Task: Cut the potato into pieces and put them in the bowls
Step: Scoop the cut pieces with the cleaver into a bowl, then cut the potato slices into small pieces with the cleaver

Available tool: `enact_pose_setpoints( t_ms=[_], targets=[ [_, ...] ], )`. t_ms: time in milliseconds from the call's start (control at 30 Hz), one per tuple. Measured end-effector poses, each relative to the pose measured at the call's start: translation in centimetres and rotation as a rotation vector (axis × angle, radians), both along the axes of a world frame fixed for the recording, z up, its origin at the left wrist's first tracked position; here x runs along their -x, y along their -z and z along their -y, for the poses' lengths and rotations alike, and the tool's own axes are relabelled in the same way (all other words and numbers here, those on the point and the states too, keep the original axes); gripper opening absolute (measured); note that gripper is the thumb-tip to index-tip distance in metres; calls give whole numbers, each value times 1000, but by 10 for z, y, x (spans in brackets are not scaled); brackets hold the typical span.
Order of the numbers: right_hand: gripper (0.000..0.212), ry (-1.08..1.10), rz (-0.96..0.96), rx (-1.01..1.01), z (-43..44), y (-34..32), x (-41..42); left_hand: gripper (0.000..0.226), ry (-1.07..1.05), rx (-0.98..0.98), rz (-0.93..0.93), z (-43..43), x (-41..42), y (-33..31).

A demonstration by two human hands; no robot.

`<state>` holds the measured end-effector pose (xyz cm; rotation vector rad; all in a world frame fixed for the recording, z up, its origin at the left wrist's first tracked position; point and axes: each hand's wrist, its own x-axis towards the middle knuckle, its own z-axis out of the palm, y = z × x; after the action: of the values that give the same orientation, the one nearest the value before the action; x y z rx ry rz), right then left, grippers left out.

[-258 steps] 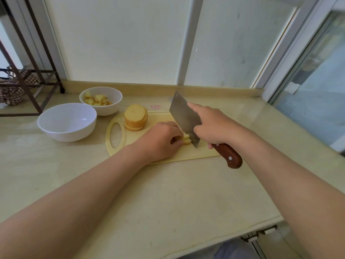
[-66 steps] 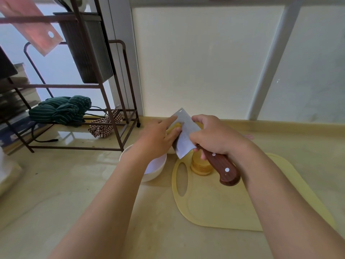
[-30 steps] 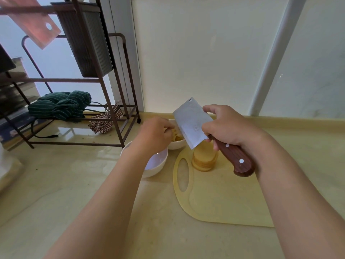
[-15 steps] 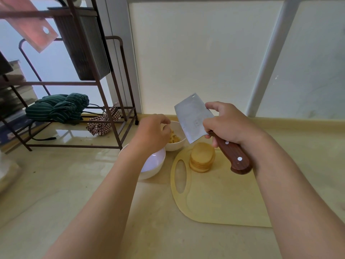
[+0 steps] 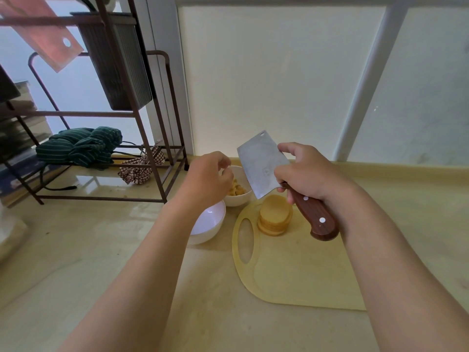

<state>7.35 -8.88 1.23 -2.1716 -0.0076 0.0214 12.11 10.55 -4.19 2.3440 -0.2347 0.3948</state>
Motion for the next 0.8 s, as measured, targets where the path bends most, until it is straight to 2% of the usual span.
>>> enact_pose_setpoints(
  t_ms=[533,800],
  targets=[
    [73,-3,0,52,6,-2,1,26,5,-28,21,4,4,-4],
    [62,118,34,-159,55,-16,34,26,100,-93,76,34,22,-18]
  ],
)
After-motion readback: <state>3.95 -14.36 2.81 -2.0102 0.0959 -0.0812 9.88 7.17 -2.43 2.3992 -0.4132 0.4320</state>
